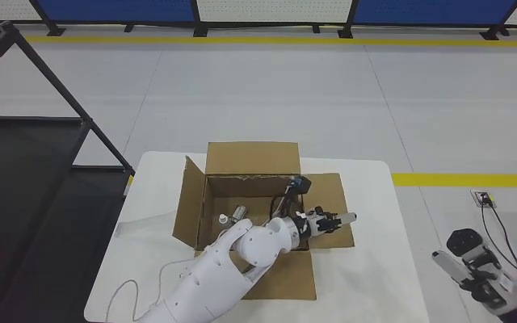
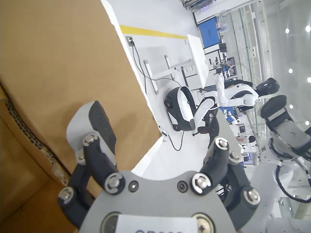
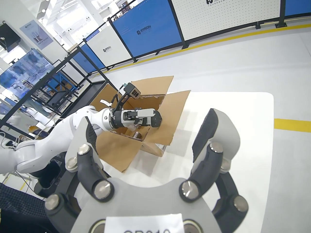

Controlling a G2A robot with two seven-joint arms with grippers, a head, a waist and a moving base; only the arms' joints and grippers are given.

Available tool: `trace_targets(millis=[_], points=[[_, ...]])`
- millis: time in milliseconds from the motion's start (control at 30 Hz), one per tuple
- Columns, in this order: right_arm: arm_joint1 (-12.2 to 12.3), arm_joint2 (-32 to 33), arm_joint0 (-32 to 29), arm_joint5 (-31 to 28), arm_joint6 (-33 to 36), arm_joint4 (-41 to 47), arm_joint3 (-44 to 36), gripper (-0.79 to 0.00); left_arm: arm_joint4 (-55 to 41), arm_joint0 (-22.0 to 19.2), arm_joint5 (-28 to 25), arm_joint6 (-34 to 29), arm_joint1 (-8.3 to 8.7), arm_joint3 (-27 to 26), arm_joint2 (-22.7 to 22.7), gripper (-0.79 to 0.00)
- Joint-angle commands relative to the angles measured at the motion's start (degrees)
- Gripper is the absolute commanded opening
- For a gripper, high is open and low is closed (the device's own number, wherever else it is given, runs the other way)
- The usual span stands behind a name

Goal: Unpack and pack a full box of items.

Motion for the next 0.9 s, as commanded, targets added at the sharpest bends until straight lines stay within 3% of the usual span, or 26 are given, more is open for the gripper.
trace_targets(millis=[0,300,567,700,867], points=[[0.22,0.03,0.31,-0.68,0.4,-0.02,0.3,0.0,-0.3,-0.92,1.27,-0.13,-0.95,1.62,1.22,0.0],[1.54,-0.28,2.83,-2.29,2.91,0.82,2.85,0.0,-0.5,-3.26,4.9,1.69,-4.67,6.68,4.16,0.0],[2.8,-0.23,5.17,-3.1,5.05,2.26,4.45,0.0,0.18,-2.19,3.91,6.0,-6.21,6.84,3.39,0.0],[3.4,-0.4,6.02,-3.77,6.0,3.06,4.92,0.0,2.53,0.16,3.0,9.71,-5.47,2.21,0.61,0.0],[4.28,-1.37,7.63,-3.92,8.1,2.7,4.2,0.0,7.97,7.75,3.17,12.53,-2.62,-10.63,-5.85,0.0]])
